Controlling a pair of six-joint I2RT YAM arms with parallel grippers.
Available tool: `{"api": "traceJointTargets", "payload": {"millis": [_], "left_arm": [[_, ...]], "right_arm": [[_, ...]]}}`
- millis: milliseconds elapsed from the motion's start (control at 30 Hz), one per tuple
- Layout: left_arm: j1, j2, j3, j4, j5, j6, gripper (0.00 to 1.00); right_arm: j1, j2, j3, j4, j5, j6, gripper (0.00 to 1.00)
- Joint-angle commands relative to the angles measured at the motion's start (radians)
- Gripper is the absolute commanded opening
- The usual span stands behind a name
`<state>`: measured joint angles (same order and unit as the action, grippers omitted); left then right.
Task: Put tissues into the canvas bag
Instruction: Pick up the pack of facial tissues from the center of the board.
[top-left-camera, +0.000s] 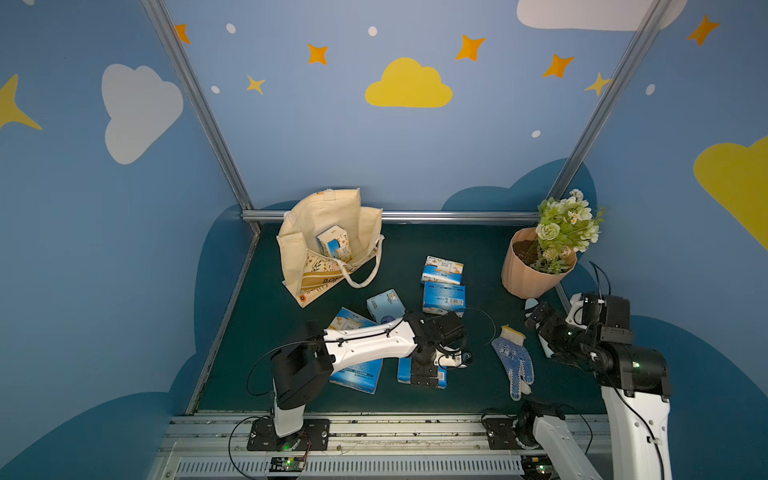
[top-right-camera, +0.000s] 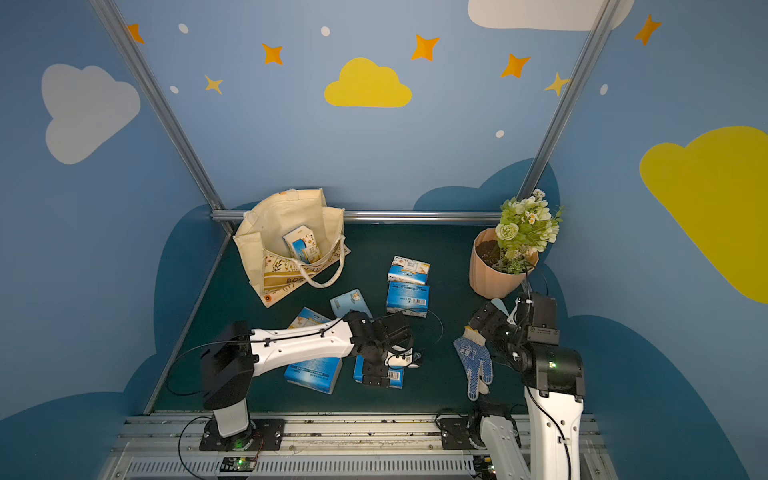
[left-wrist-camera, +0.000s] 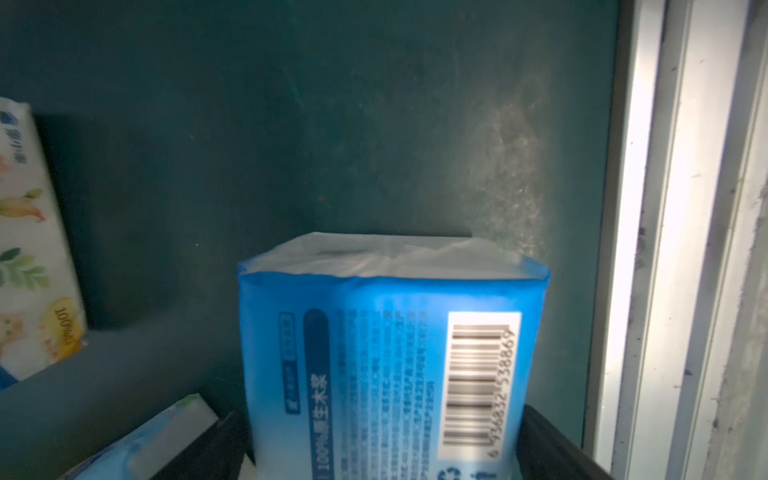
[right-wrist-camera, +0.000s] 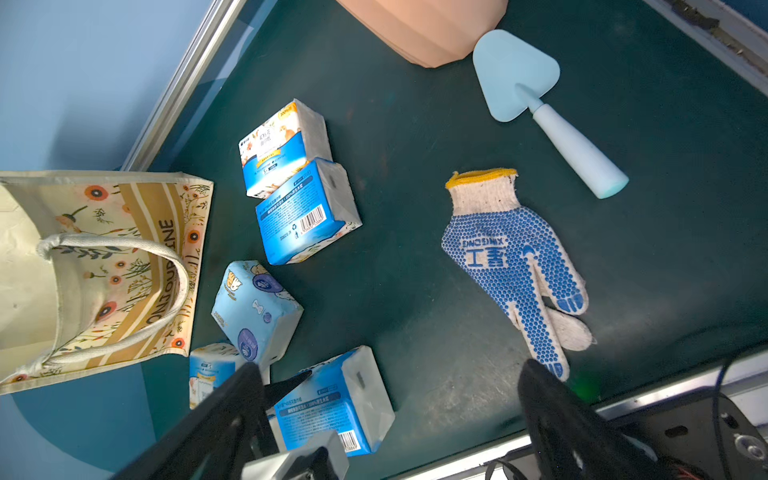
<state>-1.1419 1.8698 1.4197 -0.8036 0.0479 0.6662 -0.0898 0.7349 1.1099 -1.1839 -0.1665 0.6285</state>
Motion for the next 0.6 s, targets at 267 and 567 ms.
{"api": "traceJointTargets", "payload": {"millis": [267, 567], "left_arm": [[-0.001, 0.116, 0.049, -0.079, 0.086, 0.002, 0.98], [-0.002, 0.065, 0.030, -0.033, 0.057, -0.030, 0.65]], "right_arm": [[-0.056, -0.008, -0.023, 0.021, -0.081, -0.039, 0.97], [-0.073, -0.016, -0.028, 0.030, -0.096, -0.047, 0.97]]}}
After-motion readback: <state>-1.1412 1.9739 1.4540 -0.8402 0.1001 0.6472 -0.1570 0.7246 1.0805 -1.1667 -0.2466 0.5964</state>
